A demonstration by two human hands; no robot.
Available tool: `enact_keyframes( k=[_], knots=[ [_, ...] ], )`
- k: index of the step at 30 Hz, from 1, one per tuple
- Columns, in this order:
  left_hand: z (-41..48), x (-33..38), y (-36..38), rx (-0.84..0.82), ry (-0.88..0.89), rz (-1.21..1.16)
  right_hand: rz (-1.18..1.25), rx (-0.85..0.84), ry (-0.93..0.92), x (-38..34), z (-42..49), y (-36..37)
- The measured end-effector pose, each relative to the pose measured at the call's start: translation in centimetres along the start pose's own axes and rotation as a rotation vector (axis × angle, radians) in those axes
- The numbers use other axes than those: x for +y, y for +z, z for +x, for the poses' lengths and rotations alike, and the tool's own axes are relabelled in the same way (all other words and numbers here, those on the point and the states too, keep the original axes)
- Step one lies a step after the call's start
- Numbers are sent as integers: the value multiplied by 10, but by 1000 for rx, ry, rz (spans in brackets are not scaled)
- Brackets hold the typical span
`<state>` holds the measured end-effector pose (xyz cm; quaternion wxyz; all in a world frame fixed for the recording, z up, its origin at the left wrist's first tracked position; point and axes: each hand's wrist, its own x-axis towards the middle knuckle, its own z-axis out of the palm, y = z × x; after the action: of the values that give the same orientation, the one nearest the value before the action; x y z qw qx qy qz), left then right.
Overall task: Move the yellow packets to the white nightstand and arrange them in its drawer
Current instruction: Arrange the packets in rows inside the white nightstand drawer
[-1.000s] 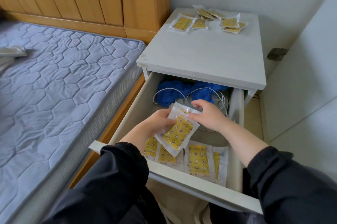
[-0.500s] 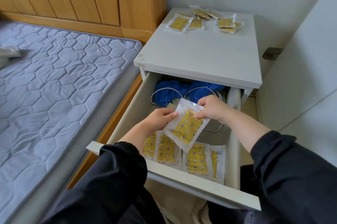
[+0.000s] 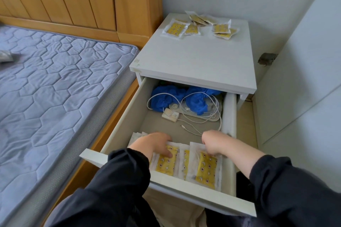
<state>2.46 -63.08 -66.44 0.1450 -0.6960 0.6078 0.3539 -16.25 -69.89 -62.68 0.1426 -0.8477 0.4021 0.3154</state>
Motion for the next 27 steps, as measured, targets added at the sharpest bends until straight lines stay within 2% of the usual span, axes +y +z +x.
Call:
enact_keyframes(
  k=[3,6,12,15,20,27],
  knots=[
    [-1,-3,-1,-5,15,-5,-90,-38,-8,-2,2,7],
    [0,-2,-2,-9,9,11,-21,-63,-32,3,14,12],
    [-2,-2,-2,-37,29,5,127,-284,-99,0,16,10],
    [-2,-2,0,-90,40,45,102,-340,-78,-8,13,13],
    [-1,-1,0,-150,42,31,85,-313,-74,-13,12,23],
    [-3,-2,1,-28,20,-37,199,-126,-50,-15,22,28]
  ],
)
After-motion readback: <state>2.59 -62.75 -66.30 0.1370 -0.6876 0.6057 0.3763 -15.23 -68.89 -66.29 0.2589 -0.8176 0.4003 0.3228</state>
